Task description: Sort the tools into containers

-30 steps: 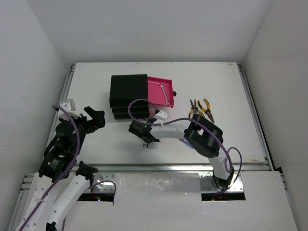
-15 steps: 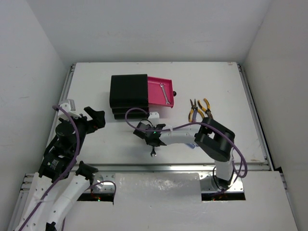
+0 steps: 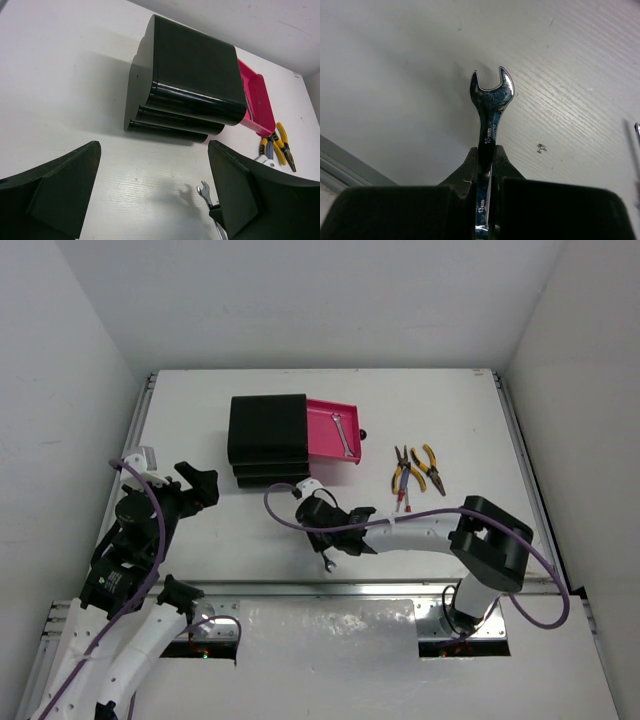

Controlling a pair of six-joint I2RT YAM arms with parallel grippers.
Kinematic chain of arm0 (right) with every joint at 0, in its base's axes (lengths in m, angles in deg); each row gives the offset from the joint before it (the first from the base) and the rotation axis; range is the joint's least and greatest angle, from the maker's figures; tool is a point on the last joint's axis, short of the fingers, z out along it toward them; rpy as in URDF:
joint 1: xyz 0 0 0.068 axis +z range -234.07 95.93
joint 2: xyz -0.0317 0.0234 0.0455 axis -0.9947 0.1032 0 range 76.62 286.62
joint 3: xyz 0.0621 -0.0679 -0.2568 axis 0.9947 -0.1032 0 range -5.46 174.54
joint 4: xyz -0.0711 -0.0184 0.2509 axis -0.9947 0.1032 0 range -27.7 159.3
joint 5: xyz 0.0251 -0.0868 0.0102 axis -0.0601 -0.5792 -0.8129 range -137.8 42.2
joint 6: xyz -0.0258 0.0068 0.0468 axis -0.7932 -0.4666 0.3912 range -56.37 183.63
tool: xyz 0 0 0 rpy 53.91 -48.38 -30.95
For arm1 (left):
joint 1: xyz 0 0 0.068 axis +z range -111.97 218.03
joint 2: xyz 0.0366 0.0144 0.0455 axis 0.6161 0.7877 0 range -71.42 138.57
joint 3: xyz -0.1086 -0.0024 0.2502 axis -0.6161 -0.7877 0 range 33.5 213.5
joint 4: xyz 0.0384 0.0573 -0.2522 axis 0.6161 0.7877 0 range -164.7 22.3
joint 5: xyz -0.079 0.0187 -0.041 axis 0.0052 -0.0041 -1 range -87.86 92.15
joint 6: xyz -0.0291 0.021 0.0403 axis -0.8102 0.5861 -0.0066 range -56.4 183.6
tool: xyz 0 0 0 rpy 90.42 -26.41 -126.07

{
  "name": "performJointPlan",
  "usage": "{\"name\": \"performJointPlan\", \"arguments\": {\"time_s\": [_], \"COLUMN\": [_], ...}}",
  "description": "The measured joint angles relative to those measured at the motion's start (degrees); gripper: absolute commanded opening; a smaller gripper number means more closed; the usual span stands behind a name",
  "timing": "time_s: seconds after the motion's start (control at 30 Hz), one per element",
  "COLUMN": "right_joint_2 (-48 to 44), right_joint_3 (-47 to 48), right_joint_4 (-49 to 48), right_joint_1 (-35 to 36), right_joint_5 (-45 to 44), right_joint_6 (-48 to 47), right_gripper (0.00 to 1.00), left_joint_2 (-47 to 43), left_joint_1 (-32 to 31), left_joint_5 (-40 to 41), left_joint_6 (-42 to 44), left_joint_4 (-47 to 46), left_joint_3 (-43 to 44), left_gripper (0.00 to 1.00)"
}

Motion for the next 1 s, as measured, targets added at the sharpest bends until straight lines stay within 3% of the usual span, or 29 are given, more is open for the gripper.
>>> {"name": "performJointPlan", "arguments": {"time_s": [0.2, 0.37, 0.53, 0.77, 1.0], "right_joint_2": [-3.93, -12.66, -19.67, -18.64, -6.91], "right_joint_3": [-0.48, -0.92, 3.82, 13.81, 24.59], "right_joint_4": [-0.74, -0.46, 0.37, -1.42, -4.92], "right_joint_1": [0.02, 0.0, -1.29, -15.23, -25.57], "right_joint_5": [0.04, -0.48, -2.16, 3.1, 12.13], "right_joint_6": [-3.5, -8.22, -16.2, -27.89, -40.48], "right_gripper": [0.0, 0.0, 0.0, 0.0, 0.0], "left_joint_2": [0.0, 0.0, 0.0, 0.0, -0.63], "left_joint_1": [0.0, 0.0, 0.0, 0.0, 0.0], "left_joint_5": [0.0, 0.02, 0.04, 0.44, 1.03], "left_joint_6": [0.0, 0.0, -0.02, -0.02, -0.2], "left_joint_4": [0.0, 0.0, 0.0, 0.02, 0.09], "left_joint_3": [0.0, 0.0, 0.0, 0.0, 0.0], "left_gripper": [0.87, 0.87, 0.87, 0.87, 0.88]}}
